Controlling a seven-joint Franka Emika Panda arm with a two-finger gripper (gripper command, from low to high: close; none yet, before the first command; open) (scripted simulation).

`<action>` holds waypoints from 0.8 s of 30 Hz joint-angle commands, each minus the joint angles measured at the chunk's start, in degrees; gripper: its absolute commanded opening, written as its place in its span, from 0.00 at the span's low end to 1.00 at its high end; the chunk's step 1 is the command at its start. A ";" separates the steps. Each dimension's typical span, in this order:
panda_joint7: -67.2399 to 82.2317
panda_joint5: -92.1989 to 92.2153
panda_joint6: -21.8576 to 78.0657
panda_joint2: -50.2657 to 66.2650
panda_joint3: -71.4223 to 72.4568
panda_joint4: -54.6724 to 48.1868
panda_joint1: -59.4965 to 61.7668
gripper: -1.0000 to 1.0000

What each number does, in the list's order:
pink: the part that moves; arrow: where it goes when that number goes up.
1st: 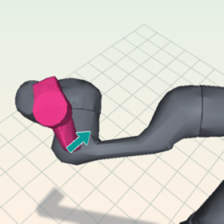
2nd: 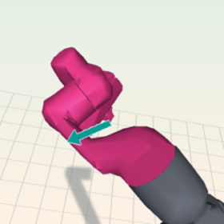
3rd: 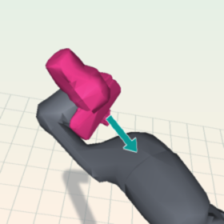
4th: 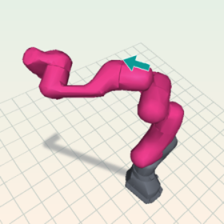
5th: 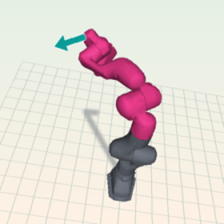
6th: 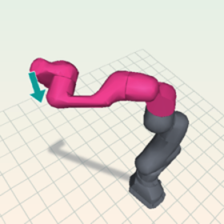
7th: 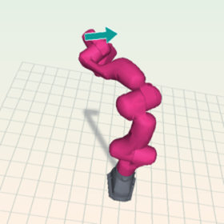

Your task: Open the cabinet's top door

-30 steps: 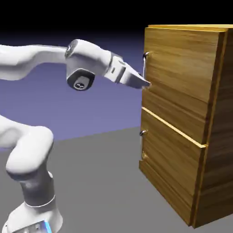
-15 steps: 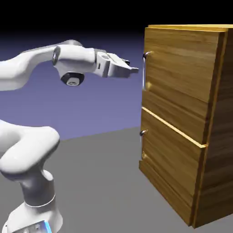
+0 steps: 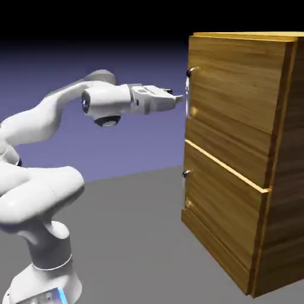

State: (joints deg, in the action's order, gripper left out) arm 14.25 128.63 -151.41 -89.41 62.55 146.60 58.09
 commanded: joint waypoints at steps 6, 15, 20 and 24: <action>2.78 3.71 3.40 0.52 0.21 -1.88 3.94 0.00; 13.08 -0.78 21.33 -2.64 -14.86 16.27 -10.72 0.00; 16.43 -8.07 29.62 -4.05 -25.25 22.43 -14.70 0.00; 18.52 -14.57 35.29 -4.56 -33.55 25.38 -15.82 0.00</action>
State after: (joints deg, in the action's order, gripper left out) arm 32.79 114.09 -116.06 -93.96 29.00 171.98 42.27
